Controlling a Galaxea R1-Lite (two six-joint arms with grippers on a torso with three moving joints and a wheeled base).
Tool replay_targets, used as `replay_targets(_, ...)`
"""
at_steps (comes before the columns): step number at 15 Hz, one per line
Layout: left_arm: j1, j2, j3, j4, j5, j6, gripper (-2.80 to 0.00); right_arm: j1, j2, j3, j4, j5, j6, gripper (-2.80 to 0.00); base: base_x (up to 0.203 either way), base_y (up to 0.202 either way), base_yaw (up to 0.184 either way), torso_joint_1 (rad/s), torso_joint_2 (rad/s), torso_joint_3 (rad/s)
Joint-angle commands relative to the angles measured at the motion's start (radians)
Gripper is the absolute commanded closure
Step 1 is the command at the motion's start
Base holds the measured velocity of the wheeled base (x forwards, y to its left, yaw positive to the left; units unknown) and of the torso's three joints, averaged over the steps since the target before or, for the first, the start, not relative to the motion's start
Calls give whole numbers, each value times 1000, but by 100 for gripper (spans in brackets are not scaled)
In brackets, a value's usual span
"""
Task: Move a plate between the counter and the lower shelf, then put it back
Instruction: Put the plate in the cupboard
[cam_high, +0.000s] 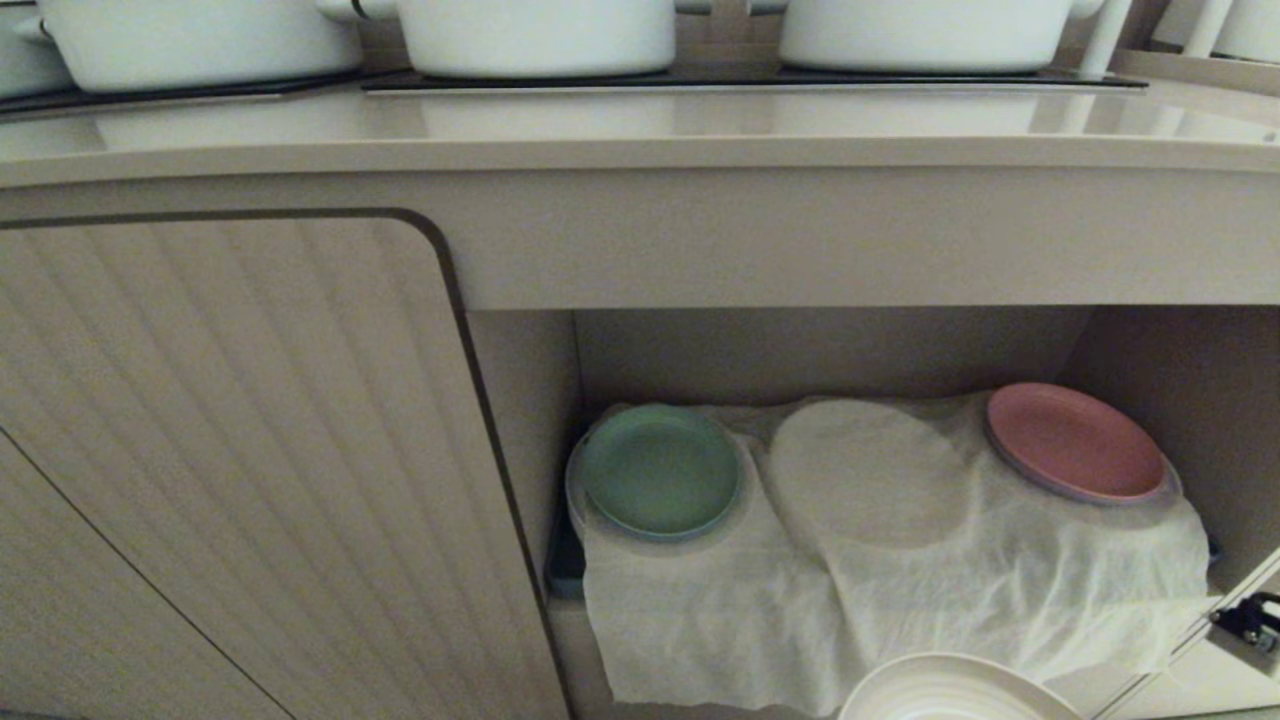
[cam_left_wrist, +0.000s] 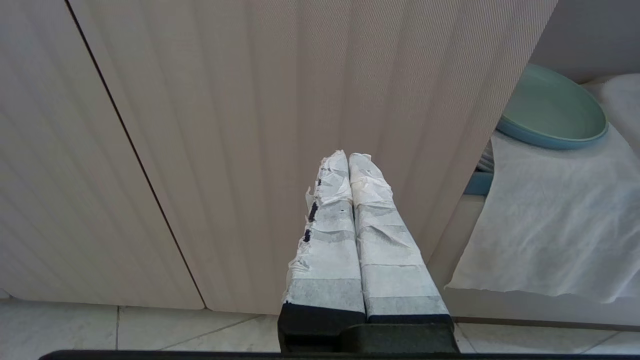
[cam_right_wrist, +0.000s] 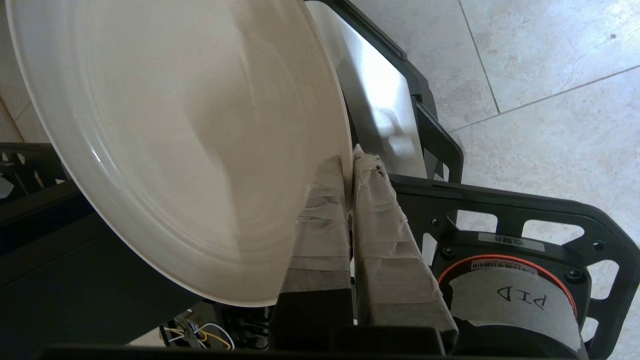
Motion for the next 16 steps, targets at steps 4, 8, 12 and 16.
replay_targets(4,0,0,0,0,0,-1,0,1,10,-9,2,1,2,0,0,0,0,0,0,0)
replay_targets(8,0,0,0,0,0,-1,0,-12,53,-60,0,1,3,0,0,0,0,0,0,0)
replay_targets(12,0,0,0,0,0,-1,0,-75,152,-113,-25,0,3,0,0,0,0,0,0,0)
replay_targets(16,0,0,0,0,0,-1,0,-128,262,-142,-88,-38,4,0,0,0,0,0,0,0)
